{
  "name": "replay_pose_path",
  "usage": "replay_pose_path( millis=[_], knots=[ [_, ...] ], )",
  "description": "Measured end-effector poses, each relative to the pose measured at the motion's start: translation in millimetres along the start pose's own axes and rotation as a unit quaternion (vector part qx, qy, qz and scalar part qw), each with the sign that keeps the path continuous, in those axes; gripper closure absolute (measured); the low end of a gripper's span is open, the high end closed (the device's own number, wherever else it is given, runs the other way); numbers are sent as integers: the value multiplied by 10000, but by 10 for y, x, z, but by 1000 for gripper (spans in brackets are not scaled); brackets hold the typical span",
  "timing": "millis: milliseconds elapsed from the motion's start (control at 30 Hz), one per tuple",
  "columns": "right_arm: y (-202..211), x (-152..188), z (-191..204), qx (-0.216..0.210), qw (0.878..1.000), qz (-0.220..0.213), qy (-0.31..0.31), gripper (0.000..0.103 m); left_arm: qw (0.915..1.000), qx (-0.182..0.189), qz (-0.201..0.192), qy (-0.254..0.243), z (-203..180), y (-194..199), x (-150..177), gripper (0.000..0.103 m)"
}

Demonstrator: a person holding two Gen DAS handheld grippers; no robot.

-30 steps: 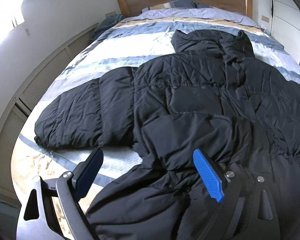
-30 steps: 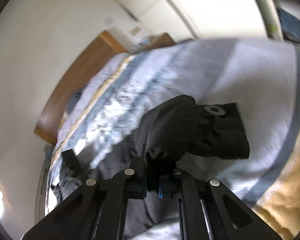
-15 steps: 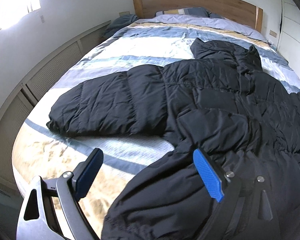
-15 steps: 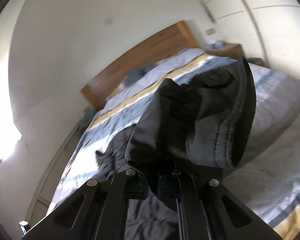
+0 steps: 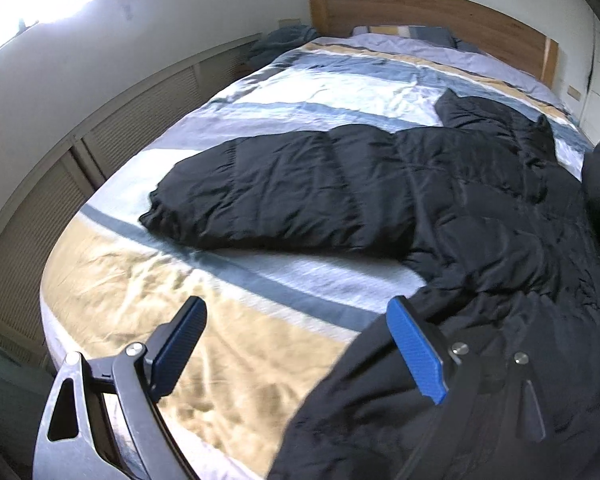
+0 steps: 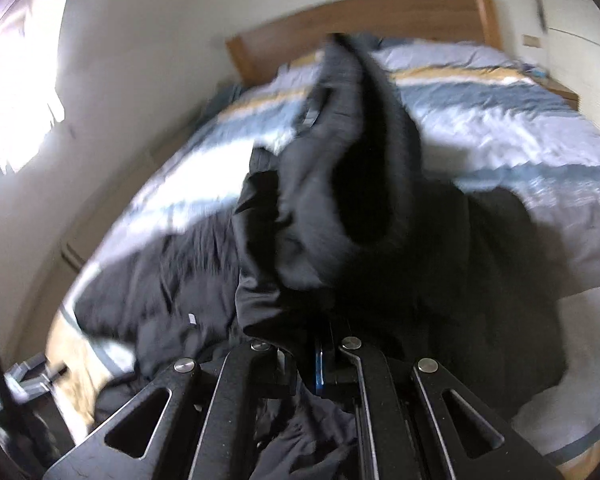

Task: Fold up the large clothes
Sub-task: 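Lift the sleeve with the right gripper, fold it across the jacket body, release, then close the left gripper on the other sleeve cuff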

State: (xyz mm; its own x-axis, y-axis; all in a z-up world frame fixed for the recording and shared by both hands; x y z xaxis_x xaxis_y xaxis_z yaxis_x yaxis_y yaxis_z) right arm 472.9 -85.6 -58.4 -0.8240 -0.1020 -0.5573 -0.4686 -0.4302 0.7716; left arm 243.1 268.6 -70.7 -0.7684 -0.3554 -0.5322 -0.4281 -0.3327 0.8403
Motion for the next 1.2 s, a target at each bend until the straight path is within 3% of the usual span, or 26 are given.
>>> replay_pose_path(
  millis=[200, 500, 567, 633, 667, 833, 967, 1200],
  knots=[
    [-460, 490, 194, 300, 9975, 627, 133, 92, 9998, -98, 68, 182, 264, -69, 48, 11],
    [-651, 503, 127, 478, 9948, 866, 258, 87, 9992, -10, 182, 343, 340, -141, 129, 11],
    [-649, 569, 187, 443, 9948, 861, 322, 75, 9990, 53, 200, 408, 354, -143, 136, 11],
    [-574, 632, 282, 366, 9950, 840, 394, 52, 9985, 112, 220, 487, 387, -150, 132, 11],
    [-557, 635, 328, 337, 9950, 822, 463, 50, 9982, 145, 231, 531, 411, -155, 122, 11],
    [-460, 648, 488, 258, 9948, 746, 651, 47, 9940, 348, 252, 1009, 622, -247, 16, 11],
    [-357, 629, 529, 163, 9955, 659, 655, 47, 9855, 531, 372, 1569, 867, -460, -118, 11],
    [-163, 607, 558, 26, 9966, 527, 625, 47, 9816, 300, 472, 1824, 1101, -839, -289, 11]
  ],
)
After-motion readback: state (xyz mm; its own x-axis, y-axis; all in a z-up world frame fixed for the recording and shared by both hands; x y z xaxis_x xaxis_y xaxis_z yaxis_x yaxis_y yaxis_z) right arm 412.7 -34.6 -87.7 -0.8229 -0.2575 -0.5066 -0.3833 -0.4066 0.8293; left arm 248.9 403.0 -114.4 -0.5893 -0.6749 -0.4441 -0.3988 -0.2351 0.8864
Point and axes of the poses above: each gripper's, at about its wrist camera, not at the fingertips, and y roughly against the way its jaws point, z to its left, x to its underside, the point moved 7 cm from there along -y, roughly the way its jaws point, and after that the axes turned 7 degrees about z, right-handed, at the moved point
